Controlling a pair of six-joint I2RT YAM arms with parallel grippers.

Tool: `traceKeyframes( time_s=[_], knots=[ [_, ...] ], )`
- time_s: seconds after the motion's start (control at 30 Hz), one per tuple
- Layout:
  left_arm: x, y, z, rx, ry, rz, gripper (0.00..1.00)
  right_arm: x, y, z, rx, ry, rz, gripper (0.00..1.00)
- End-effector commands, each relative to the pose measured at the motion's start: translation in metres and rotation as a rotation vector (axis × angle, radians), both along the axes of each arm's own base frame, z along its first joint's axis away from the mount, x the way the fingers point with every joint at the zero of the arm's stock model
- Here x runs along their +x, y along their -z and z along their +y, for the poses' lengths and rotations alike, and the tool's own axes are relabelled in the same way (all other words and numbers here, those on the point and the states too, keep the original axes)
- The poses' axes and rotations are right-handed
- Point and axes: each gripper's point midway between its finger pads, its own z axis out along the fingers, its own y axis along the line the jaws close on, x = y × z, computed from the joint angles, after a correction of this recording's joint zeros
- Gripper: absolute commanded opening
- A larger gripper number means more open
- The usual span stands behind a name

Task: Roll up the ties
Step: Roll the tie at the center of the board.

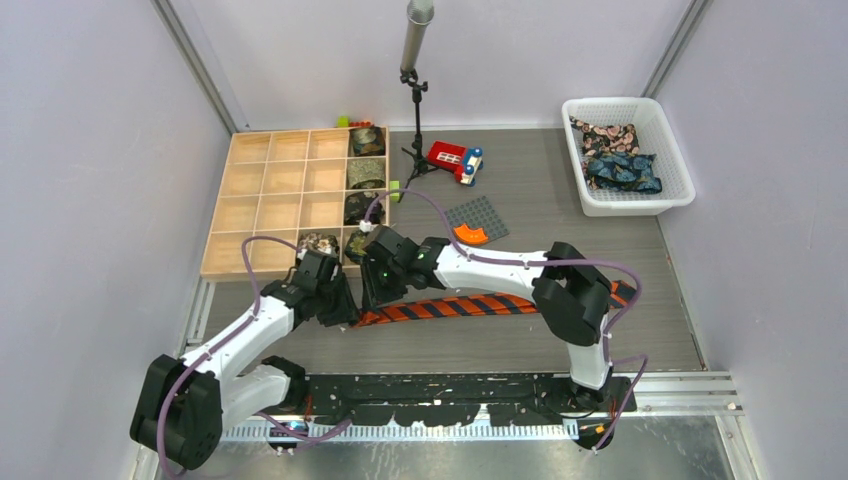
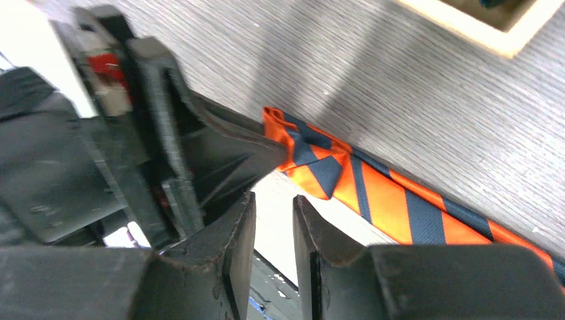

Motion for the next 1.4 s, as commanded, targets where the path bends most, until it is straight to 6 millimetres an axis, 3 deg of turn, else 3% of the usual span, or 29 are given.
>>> traceKeyframes(
  time_s=[0.0, 0.2, 0.4, 0.53, 0.63, 0.77, 0.8, 0.93, 1.37],
  knots=[
    [0.007, -0.004, 0.0, 0.012, -0.002, -0.026, 0.32, 0.004, -0.051, 0.018, 0.127, -0.019, -0.044, 0.31],
    [0.007, -0.004, 0.0, 0.015, -0.002, -0.024, 0.32, 0.002, -0.011, 0.029, 0.101, -0.026, 0.02, 0.19],
    [0.007, -0.006, 0.001, 0.016, -0.004, -0.026, 0.32, 0.003, 0.034, 0.019, 0.01, -0.016, 0.032, 0.14],
    [0.007, -0.006, 0.001, 0.015, -0.004, -0.028, 0.32, 0.001, 0.051, 0.009, -0.034, -0.007, 0.037, 0.12],
    [0.006, -0.01, 0.0, 0.009, -0.005, -0.03, 0.37, 0.0, 0.059, 0.002, -0.057, 0.0, 0.036, 0.12],
    [0.007, -0.023, 0.008, 0.027, -0.048, -0.058, 0.61, -0.002, 0.065, -0.004, -0.069, 0.006, 0.041, 0.11],
    [0.007, -0.025, 0.012, 0.041, -0.07, -0.066, 0.63, -0.003, 0.067, -0.005, -0.071, 0.007, 0.042, 0.11],
    [0.004, -0.025, 0.024, 0.074, -0.142, -0.079, 0.6, -0.005, 0.072, -0.009, -0.073, 0.014, 0.049, 0.1],
    [0.003, -0.001, 0.014, 0.004, -0.159, -0.07, 0.44, -0.009, 0.082, -0.016, -0.091, 0.019, 0.063, 0.1]
  ],
)
